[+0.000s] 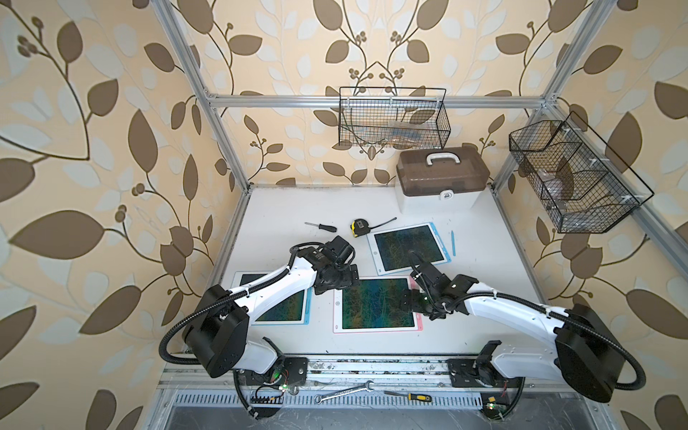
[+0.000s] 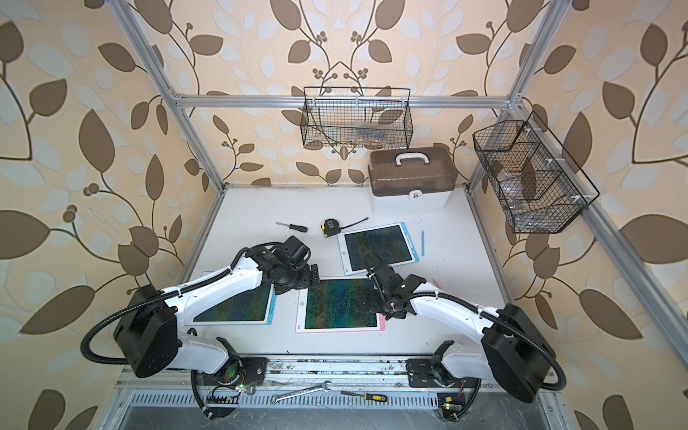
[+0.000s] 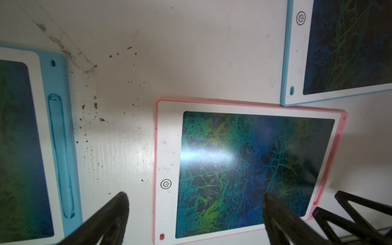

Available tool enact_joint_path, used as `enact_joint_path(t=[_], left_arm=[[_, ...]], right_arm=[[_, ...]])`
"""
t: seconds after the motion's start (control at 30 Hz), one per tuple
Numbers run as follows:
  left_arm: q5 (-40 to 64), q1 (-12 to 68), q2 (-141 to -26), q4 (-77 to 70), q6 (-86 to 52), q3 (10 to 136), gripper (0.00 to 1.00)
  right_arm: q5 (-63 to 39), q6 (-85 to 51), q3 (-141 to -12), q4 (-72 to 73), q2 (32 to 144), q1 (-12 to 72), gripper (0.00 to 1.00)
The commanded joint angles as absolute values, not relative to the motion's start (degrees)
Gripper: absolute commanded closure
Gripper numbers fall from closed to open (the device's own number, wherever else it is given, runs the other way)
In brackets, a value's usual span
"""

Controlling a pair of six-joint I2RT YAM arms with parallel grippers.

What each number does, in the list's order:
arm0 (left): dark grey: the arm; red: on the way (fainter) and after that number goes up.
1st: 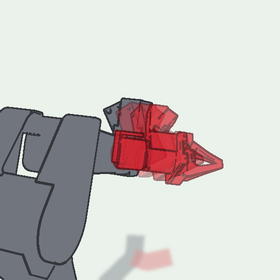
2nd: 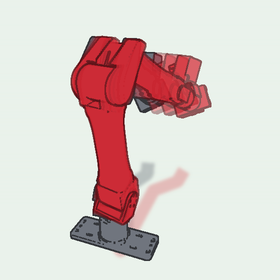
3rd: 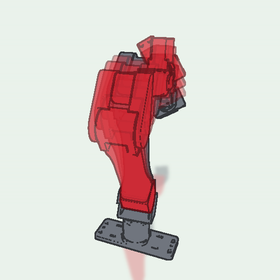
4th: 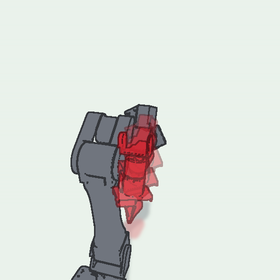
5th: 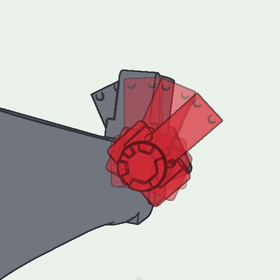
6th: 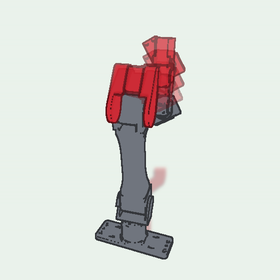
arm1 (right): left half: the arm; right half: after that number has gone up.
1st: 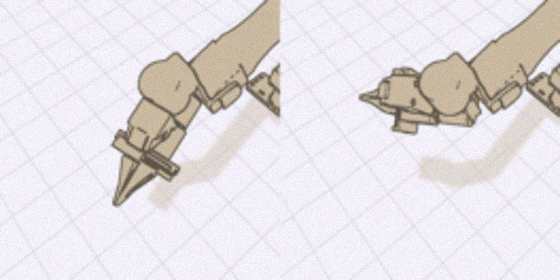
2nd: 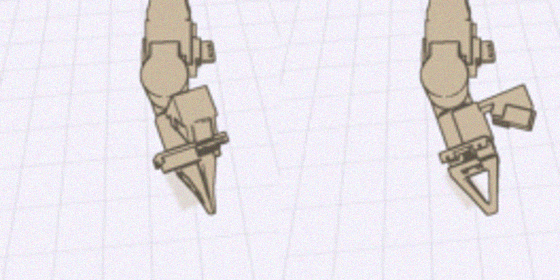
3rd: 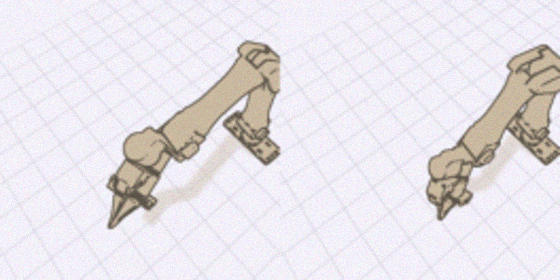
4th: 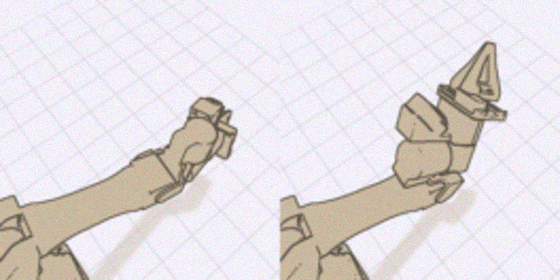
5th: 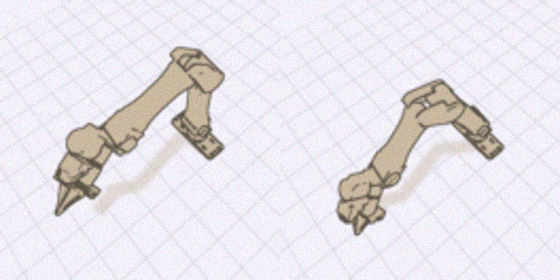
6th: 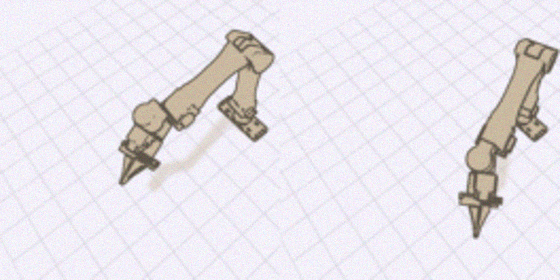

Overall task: Place the stylus back onto the writing tablet
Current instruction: Move the writing tablet to the center of the board, then turn over the stylus at the center of the board.

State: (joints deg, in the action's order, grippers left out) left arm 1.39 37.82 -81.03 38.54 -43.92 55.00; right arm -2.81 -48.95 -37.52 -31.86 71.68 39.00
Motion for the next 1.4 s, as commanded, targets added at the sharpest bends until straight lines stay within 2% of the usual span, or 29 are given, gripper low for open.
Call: enact_joint_path(t=[0.0, 0.37, 0.63, 0.8, 1.0, 1.37], left_arm=[[0.77, 38.3, -80.17, 40.35, -44.61, 57.46, 0.02], [0.42, 41.61, -89.02, 45.13, -47.72, 69.74, 0.02], [0.15, 45.24, -95.43, 50.8, -51.08, 82.17, 0.01], [0.86, 45.35, -96.22, 50.46, -51.33, 84.06, 0.01], [1.57, 45.31, -97.04, 50.75, -47.81, 85.62, 0.01], [10.78, 43.51, -95.81, 49.07, -37.06, 84.05, 0.01]], right_arm=[[-2.59, -46.06, -39.12, -35.17, 69.93, 34.93, 0.05], [-7.62, -32.69, -41.87, -37.08, 66.85, 6.95, 0.06], [-10.47, -27.69, -46.85, -33.8, 73.41, -4.44, 0.06], [-11.15, -27.29, -47.83, -29.88, 79.13, -7.47, 0.07], [-8.82, -26.28, -48.1, -30.19, 81.03, -8.54, 0.07], [-0.85, -28.25, -46.61, -35.79, 76.16, -9.17, 0.07]])
